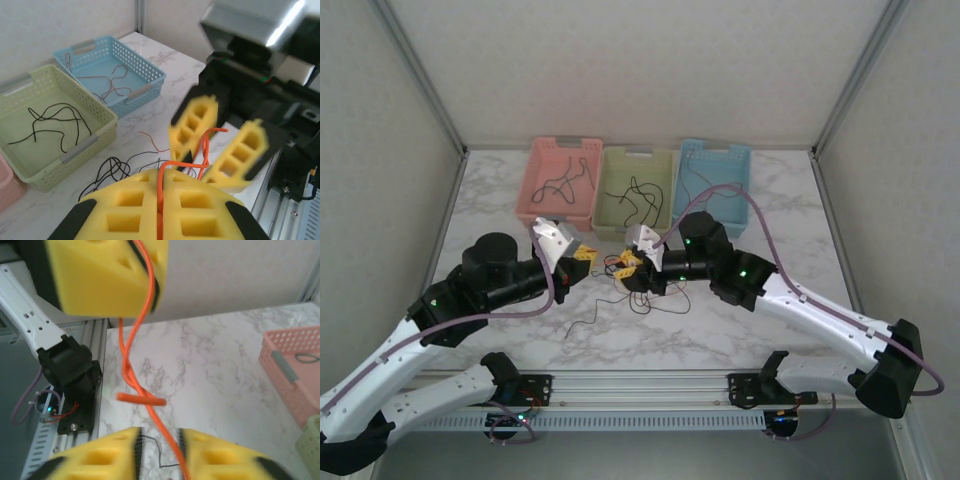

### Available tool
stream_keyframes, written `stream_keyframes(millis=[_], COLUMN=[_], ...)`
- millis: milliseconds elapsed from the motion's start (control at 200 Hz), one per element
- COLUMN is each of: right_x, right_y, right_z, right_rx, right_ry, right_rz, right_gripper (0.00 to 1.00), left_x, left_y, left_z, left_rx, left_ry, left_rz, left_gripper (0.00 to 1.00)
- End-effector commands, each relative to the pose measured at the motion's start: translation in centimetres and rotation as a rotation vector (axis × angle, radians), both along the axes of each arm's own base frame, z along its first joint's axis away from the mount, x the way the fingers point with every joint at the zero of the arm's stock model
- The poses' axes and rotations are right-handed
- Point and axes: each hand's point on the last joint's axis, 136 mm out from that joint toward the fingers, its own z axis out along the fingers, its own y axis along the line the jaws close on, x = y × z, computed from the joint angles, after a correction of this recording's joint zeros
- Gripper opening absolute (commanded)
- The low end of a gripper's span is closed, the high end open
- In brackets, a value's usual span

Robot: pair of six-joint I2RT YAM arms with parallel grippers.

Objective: Untangle the cables

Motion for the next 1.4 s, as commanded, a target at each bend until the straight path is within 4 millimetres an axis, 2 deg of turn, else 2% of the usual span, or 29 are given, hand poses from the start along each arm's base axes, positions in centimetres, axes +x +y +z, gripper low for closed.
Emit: stream_keyframes(millis=[0, 65, 175, 350, 551, 756, 986, 1176, 1302, 1392], right_x=[-0.7, -0.9, -1.3, -1.5, -0.1, 2.7, 1.8, 4.0, 4.7, 5.2], right_y=[-0.1, -0.6, -1.4, -2.1, -2.0, -2.4, -1.9, -3.2, -3.3, -3.2], right_z=[1.3, 1.0, 1.3, 2.9, 3.7, 3.3, 2.8, 1.9, 2.3, 2.9], right_rx=[-0.004, -0.021, -0.061, -0.103, -0.147, -0.230, -0.283, -0.346, -0.310, -0.263], right_ry=[-0.034, -0.030, -0.014, -0.019, -0.018, -0.034, 0.025, -0.018, 0.011, 0.016], right_rz=[0.026, 0.022, 0.016, 0.010, -0.054, -0.196, -0.134, -0.244, -0.282, -0.308], right_gripper=[0.11, 0.00, 0.00, 0.00, 0.00, 0.00, 0.00, 0.00, 0.00, 0.00], left_x=[0.7, 1.5, 2.5, 3.4, 3.3, 3.3, 3.5, 3.3, 3.3, 3.3], left_y=[1.1, 1.7, 2.3, 2.6, 2.4, 2.4, 2.2, 2.4, 2.5, 2.1], left_z=[1.4, 1.0, -0.3, -2.1, -3.4, -4.7, -7.0, -8.0, -7.6, -5.8], left_rx=[-0.033, 0.001, 0.090, 0.214, 0.297, 0.373, 0.486, 0.558, 0.537, 0.427], left_ry=[-0.021, -0.032, -0.037, -0.028, -0.014, 0.029, 0.071, 0.077, 0.079, 0.059], left_rz=[0.071, 0.128, 0.171, 0.195, 0.160, 0.147, 0.115, 0.082, 0.096, 0.120], left_gripper=[0.00, 0.00, 0.00, 0.00, 0.00, 0.00, 0.00, 0.00, 0.16, 0.42])
